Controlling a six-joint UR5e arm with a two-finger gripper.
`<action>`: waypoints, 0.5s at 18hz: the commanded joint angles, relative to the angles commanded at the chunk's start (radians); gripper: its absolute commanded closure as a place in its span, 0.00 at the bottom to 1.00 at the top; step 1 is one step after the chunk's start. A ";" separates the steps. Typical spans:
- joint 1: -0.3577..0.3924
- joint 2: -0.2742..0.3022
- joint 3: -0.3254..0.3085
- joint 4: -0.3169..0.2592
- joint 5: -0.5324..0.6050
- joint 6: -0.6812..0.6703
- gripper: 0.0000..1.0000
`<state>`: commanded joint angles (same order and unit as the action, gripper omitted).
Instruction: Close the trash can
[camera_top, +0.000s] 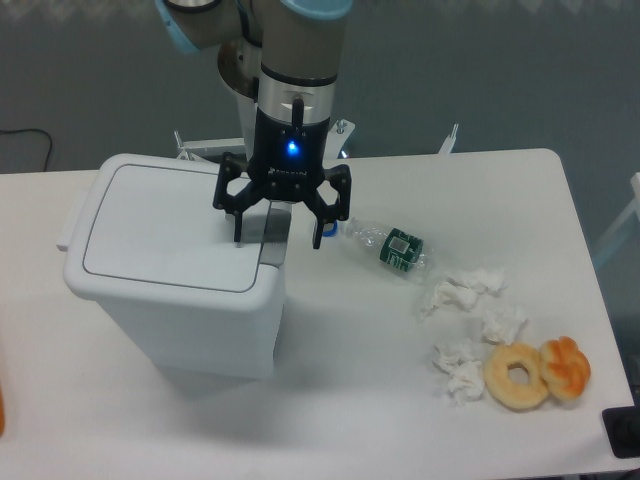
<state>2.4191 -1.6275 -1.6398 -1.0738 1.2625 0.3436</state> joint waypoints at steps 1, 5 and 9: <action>0.000 -0.003 0.000 0.000 0.000 0.000 0.00; 0.000 -0.018 0.002 0.002 0.000 0.000 0.00; 0.008 -0.014 0.031 -0.009 -0.008 -0.005 0.00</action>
<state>2.4268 -1.6414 -1.6093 -1.0830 1.2548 0.3390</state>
